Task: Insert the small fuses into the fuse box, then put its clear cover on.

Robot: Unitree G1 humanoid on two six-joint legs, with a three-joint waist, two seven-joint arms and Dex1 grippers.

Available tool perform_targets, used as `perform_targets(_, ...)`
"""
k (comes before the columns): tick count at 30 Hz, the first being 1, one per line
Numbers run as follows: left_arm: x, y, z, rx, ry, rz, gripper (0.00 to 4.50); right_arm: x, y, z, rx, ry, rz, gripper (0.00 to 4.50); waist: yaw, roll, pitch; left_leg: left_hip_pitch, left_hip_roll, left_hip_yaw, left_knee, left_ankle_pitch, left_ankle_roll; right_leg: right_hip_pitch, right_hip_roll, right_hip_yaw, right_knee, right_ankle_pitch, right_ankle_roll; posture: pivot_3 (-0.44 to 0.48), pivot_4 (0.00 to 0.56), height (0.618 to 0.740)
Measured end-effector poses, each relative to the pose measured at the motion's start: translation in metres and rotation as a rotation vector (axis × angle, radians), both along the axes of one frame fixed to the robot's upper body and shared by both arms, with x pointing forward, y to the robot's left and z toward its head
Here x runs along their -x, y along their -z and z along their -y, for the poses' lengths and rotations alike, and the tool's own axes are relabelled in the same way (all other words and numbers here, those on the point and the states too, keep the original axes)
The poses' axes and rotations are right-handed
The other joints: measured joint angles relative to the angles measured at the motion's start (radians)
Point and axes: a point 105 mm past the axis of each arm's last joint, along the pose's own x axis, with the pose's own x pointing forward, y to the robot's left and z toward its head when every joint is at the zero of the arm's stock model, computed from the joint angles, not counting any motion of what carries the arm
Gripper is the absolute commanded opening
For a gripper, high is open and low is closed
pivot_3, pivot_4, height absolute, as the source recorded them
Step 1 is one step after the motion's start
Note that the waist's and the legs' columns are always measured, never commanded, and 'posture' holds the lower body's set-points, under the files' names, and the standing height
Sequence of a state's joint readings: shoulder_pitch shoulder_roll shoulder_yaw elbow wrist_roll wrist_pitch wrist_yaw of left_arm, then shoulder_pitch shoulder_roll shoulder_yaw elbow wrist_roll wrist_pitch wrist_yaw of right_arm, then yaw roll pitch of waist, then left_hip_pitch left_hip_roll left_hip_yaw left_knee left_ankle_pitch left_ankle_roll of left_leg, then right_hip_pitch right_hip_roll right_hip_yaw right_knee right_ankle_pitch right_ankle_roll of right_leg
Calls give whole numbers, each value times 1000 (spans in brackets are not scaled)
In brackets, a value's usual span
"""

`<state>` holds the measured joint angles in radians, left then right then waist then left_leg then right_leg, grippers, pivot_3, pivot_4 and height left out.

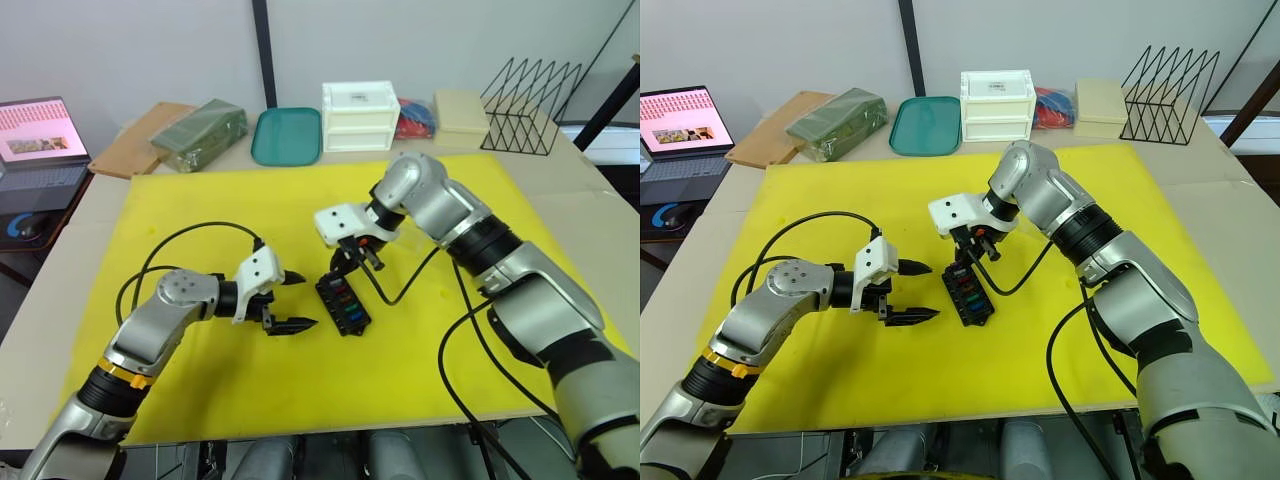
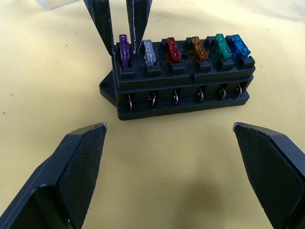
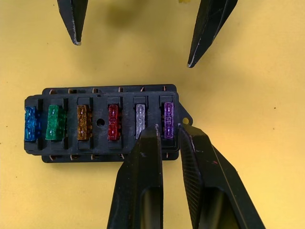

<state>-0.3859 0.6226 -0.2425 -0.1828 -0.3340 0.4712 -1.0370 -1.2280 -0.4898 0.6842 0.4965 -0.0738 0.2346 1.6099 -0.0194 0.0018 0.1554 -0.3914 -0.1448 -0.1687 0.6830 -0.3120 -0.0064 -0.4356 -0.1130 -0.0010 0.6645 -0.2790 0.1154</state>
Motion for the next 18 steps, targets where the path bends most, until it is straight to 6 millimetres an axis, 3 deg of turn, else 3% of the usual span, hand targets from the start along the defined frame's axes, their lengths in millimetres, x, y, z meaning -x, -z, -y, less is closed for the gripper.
perform_targets(5, 0, 0, 0, 0, -3, 1, 4500, 2, -3, 0, -12, -2, -3, 688, 1, 0, 0, 0, 0, 0, 0, 0, 0, 0, 0, 0, 0, 0, 0, 0, 150, 740)
perform_targets(15, -1, 0, -1, -2, -7, 4, 4500, 21, -38, -1, -136, -30, -2, 688, 2, 0, 0, 0, 0, 0, 0, 0, 0, 0, 0, 0, 0, 0, 0, 0, 150, 740)
perform_targets(18, -1, 0, 0, -1, -7, 6, 4500, 23, -39, -2, -212, -18, -9, 55, 5, 0, 0, 0, 0, 0, 0, 0, 0, 0, 0, 0, 0, 0, 0, 0, 150, 740)
